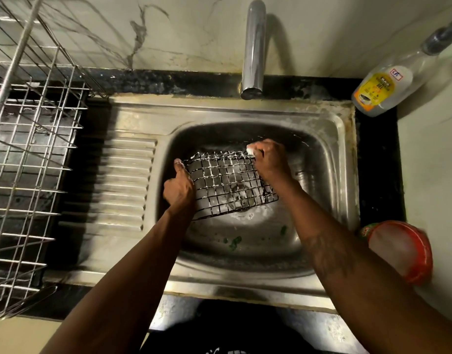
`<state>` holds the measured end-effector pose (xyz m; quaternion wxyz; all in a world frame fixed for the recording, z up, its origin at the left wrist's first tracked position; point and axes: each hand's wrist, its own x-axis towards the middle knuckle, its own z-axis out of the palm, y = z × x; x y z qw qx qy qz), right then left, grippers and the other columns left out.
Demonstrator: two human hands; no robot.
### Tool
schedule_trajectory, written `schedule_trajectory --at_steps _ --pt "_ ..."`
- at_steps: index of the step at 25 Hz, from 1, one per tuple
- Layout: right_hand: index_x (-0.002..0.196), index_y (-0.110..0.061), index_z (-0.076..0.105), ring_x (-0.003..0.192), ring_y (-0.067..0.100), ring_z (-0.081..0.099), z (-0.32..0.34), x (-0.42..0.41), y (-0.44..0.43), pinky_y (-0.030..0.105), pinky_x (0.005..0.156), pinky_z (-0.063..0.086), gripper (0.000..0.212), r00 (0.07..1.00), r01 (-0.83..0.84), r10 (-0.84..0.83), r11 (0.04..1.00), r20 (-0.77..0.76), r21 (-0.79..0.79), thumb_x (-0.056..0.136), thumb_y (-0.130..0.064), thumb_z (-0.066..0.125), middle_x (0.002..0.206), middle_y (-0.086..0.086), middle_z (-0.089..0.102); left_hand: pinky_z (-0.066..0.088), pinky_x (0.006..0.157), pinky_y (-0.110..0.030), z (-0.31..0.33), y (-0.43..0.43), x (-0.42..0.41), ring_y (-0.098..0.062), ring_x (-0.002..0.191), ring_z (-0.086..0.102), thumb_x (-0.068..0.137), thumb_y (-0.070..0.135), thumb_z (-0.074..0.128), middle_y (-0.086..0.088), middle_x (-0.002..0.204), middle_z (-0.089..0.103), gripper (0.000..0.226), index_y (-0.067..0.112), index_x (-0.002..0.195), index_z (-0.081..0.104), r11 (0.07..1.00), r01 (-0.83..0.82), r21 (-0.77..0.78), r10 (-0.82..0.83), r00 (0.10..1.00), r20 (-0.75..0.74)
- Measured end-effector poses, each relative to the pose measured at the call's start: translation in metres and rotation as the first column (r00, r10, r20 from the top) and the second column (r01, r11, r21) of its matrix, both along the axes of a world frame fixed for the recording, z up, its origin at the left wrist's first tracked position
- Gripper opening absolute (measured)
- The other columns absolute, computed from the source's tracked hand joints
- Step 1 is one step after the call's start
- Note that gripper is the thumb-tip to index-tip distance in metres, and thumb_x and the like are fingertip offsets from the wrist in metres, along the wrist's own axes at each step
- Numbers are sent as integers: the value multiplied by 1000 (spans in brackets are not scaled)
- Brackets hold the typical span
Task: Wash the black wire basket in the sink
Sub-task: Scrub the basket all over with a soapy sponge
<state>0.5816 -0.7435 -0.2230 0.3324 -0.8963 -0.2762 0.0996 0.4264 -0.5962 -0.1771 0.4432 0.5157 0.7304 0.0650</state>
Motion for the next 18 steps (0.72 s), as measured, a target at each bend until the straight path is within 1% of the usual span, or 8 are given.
schedule_trajectory --at_steps 2,3,6,8,10,14,16,18 --pt "96 -6 77 71 24 59 -2 -30 -33 24 60 39 20 998 -20 21 1000 60 -16 89 1 61 82 10 64 38 107 -43 -2 1 0 -41 130 50 94 70 43 -25 139 55 88 -6 136 53 1000 -10 -6 10 1000 3" --pt "98 -6 77 72 21 58 -1 -51 -54 22 61 40 20 997 -28 29 999 66 -16 88 5 64 84 8 64 38 108 -43 -2 1 0 -40 130 50 94 70 43 -25 140 55 88 -6 137 52 1000 -12 -7 12 1000 4" --pt "100 -7 76 81 16 63 -6 -85 -95 10 76 42 20 998 70 -70 997 5 -10 88 6 66 94 9 69 37 108 -44 -7 0 -3 -41 131 49 94 71 41 -26 141 53 90 -7 137 51 999 30 -25 -30 999 -12" --pt "96 -6 74 83 25 63 -14 -66 -82 19 74 40 15 988 157 -157 987 8 -37 89 2 65 93 12 69 38 108 -44 -8 -2 -6 -41 131 49 95 71 40 -26 140 54 89 -8 135 52 999 36 -20 -37 999 -13" --pt "93 -5 72 82 32 62 -18 -30 -49 28 68 37 12 983 184 -183 982 20 -51 88 0 63 90 15 68 38 107 -42 -7 -4 -6 -40 130 50 96 68 41 -25 140 55 86 -8 135 53 1000 19 -12 -19 1000 -1" --pt "99 -6 74 86 30 63 -21 6 -15 22 72 39 21 998 53 -57 995 -41 -83 88 3 58 95 15 68 37 106 -40 -6 -1 -5 -39 131 49 97 68 41 -25 141 54 85 -7 137 52 1000 24 -12 -24 1000 -15" --pt "102 -7 73 88 30 63 -25 -7 -36 26 74 44 21 996 84 -86 990 -14 -110 90 2 59 99 14 68 38 107 -41 -6 -1 -5 -40 131 49 96 68 40 -25 141 53 87 -8 137 51 999 33 -23 -33 999 -24" --pt "102 -7 72 87 27 64 -28 -38 -73 22 76 45 18 990 141 -141 989 0 -53 90 2 62 100 13 70 37 107 -42 -8 1 -5 -41 131 49 95 70 40 -25 141 54 89 -8 137 51 999 39 -20 -39 999 -18"
